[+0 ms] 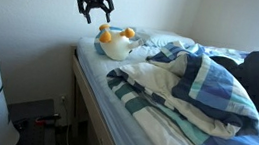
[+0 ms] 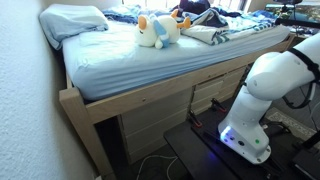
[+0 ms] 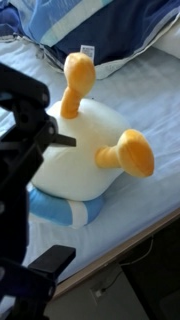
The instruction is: Uncover the plushy, put it at the head of the bed, and then cover the blanket
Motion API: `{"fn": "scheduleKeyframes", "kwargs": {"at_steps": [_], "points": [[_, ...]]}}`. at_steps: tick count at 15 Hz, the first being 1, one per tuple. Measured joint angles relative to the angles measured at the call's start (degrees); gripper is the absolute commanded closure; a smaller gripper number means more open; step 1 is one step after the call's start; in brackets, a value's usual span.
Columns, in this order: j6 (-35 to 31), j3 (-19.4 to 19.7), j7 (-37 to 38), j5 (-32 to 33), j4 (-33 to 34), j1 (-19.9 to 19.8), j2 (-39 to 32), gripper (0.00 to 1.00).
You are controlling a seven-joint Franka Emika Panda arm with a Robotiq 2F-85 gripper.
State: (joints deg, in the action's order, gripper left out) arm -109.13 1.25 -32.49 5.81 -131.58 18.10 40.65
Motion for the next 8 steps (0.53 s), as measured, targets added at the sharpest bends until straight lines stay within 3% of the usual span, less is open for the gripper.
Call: {"fn": "scheduleKeyframes", "kwargs": {"at_steps": [8], "points": [[0.0,0.0,0.7,0.0,-0.3,-1.4,-0.6,0.0]]}}
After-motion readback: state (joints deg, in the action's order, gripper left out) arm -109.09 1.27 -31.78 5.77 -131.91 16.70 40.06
